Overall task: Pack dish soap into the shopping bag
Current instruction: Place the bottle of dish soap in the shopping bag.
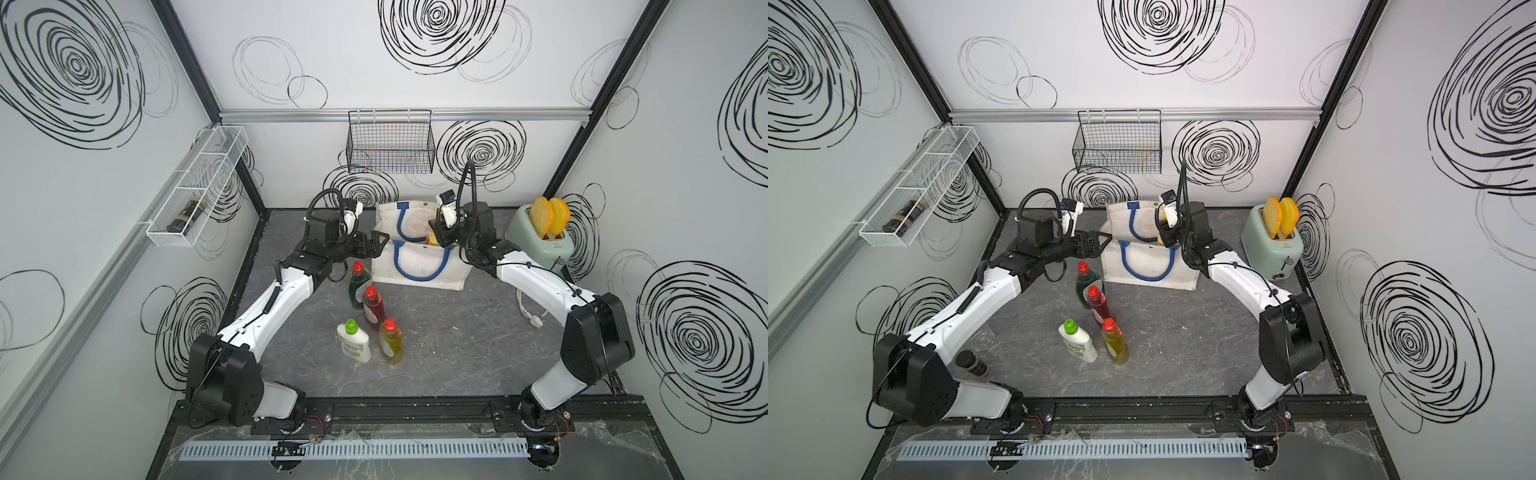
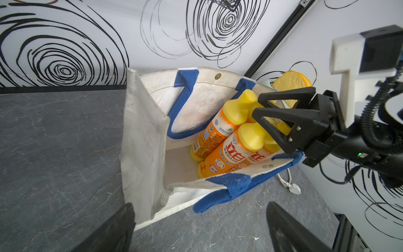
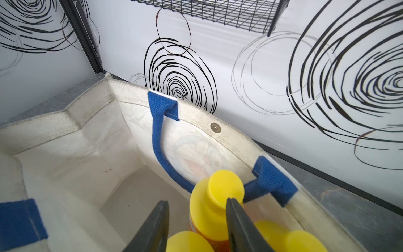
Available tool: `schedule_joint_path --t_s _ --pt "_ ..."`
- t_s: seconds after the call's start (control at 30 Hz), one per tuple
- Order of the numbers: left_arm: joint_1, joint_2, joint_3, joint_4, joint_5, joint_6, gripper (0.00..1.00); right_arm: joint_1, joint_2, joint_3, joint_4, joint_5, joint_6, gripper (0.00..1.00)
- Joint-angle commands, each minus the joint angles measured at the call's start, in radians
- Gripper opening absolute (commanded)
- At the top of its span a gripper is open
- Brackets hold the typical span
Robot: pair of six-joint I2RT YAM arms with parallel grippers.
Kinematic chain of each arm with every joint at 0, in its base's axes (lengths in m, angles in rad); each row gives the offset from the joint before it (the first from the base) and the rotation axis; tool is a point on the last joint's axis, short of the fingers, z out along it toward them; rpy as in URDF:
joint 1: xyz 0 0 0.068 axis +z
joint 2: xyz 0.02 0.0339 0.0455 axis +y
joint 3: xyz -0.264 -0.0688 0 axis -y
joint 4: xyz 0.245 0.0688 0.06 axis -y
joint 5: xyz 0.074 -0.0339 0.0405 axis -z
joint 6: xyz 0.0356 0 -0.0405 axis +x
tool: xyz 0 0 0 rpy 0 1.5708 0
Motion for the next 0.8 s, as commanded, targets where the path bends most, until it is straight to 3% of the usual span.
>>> schedule_joint_path --t_s 0.0,0.43,0.77 --pt "-0.003 -0.006 0.033 0.028 0.006 0.011 0.96 0.002 -0.026 -0.011 0.011 0.025 -0.005 0.49" --pt "-0.003 -0.010 0.033 0.030 0.008 0.012 0.96 0.011 -0.052 0.004 -0.007 0.027 -0.006 0.58" --pt "0.000 -0.012 0.037 0.024 0.013 0.016 0.96 0.075 -0.136 0.086 -0.140 0.065 -0.011 0.66"
